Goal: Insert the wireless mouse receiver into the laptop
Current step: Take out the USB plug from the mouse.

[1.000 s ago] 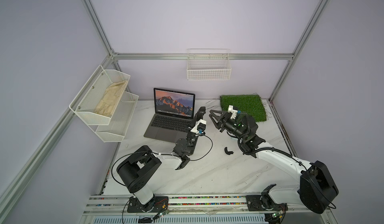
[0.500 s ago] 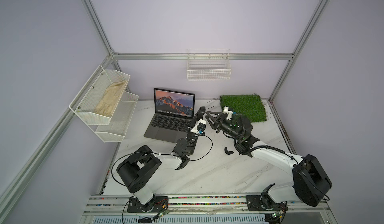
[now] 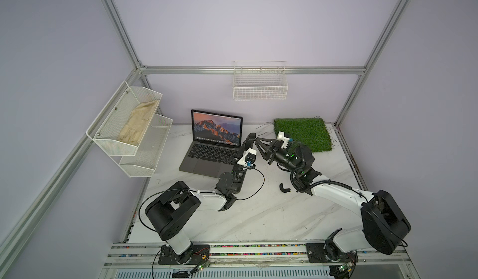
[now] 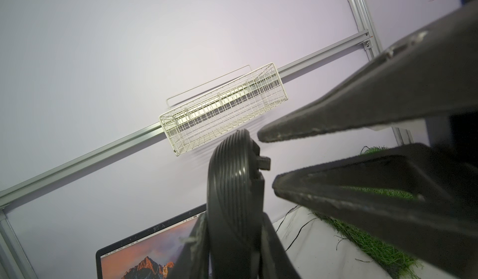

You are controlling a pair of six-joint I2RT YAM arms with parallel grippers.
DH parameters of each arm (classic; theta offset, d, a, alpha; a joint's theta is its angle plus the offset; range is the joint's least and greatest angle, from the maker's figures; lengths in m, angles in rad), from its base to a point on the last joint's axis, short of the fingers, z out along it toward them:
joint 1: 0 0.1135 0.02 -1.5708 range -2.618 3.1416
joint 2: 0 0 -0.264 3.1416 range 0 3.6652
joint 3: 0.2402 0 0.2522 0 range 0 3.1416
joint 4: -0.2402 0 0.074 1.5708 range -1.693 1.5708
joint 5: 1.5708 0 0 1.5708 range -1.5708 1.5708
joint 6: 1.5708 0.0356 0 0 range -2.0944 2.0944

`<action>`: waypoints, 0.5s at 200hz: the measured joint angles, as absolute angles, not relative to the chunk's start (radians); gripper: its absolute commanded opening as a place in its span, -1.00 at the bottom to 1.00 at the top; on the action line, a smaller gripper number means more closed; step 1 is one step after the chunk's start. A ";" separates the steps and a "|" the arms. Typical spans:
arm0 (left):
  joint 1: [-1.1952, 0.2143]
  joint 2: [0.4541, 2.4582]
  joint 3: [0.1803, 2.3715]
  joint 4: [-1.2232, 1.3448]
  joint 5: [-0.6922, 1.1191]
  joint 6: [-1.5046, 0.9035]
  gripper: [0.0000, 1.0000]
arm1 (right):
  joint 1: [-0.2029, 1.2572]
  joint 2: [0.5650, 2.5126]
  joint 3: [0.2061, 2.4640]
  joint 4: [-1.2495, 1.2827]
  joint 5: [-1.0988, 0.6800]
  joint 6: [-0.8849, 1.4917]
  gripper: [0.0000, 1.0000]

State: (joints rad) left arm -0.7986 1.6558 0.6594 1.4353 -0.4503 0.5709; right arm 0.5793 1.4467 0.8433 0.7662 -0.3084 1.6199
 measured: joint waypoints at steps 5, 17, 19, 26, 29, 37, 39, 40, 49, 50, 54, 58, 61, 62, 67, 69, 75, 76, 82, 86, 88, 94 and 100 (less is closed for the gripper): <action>-0.799 1.656 0.659 1.436 -0.448 0.569 -1.00 | 0.579 1.447 0.843 0.768 -0.308 1.620 -0.45; -0.799 1.656 0.659 1.436 -0.442 0.568 -1.00 | 0.579 1.449 0.843 0.774 -0.308 1.623 -0.48; -0.799 1.657 0.659 1.436 -0.441 0.568 -1.00 | 0.579 1.450 0.843 0.775 -0.308 1.623 -0.49; -0.799 1.657 0.659 1.436 -0.437 0.568 -1.00 | 0.579 1.452 0.844 0.779 -0.308 1.624 -0.50; -0.799 1.658 0.659 1.436 -0.437 0.568 -1.00 | 0.579 1.452 0.844 0.779 -0.309 1.624 -0.51; -0.799 1.661 0.659 1.438 -0.435 0.568 -1.00 | 0.579 1.454 0.844 0.780 -0.309 1.626 -0.53; -0.799 1.661 0.659 1.438 -0.435 0.568 -1.00 | 0.579 1.455 0.844 0.780 -0.309 1.626 -0.54; -0.798 1.662 0.659 1.439 -0.434 0.568 -1.00 | 0.579 1.455 0.844 0.780 -0.309 1.626 -0.54; -0.798 1.666 0.659 1.444 -0.434 0.568 -1.00 | 0.579 1.458 0.844 0.783 -0.309 1.627 -0.56; -0.798 1.666 0.659 1.445 -0.434 0.568 -1.00 | 0.579 1.458 0.844 0.784 -0.309 1.627 -0.56; -0.797 1.668 0.659 1.448 -0.433 0.567 -1.00 | 0.579 1.459 0.844 0.784 -0.309 1.628 -0.56; -0.797 1.670 0.659 1.452 -0.433 0.565 -1.00 | 0.579 1.459 0.844 0.785 -0.309 1.628 -0.57; -0.797 1.671 0.659 1.452 -0.432 0.564 -1.00 | 0.579 1.459 0.844 0.785 -0.309 1.629 -0.58; -0.797 1.672 0.659 1.453 -0.432 0.564 -1.00 | 0.579 1.459 0.844 0.785 -0.309 1.629 -0.58; -0.796 1.673 0.659 1.455 -0.431 0.562 -1.00 | 0.579 1.459 0.844 0.785 -0.308 1.629 -0.59; -0.796 1.674 0.659 1.456 -0.431 0.562 -1.00 | 0.579 1.459 0.844 0.785 -0.308 1.630 -0.59; -0.796 1.676 0.659 1.461 -0.430 0.561 -1.00 | 0.579 1.459 0.844 0.786 -0.308 1.630 -0.60; -0.796 1.676 0.659 1.462 -0.430 0.561 -1.00 | 0.579 1.459 0.844 0.786 -0.308 1.630 -0.60; -0.796 1.680 0.659 1.467 -0.430 0.561 -1.00 | 0.579 1.459 0.844 0.786 -0.308 1.630 -0.61; -0.795 1.682 0.659 1.471 -0.430 0.561 -1.00 | 0.579 1.459 0.844 0.786 -0.308 1.630 -0.61; -0.795 1.684 0.659 1.473 -0.430 0.561 -1.00 | 0.579 1.459 0.844 0.786 -0.308 1.630 -0.62; -0.794 1.688 0.659 1.477 -0.430 0.561 -1.00 | 0.579 1.459 0.844 0.786 -0.307 1.630 -0.62; -0.794 1.692 0.659 1.481 -0.429 0.561 -1.00 | 0.579 1.459 0.844 0.786 -0.305 1.630 -0.63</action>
State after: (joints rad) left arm -0.7940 1.6924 0.6590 1.4811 -0.4290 0.5606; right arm 0.5789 1.4590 0.8440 0.7860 -0.3050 1.6299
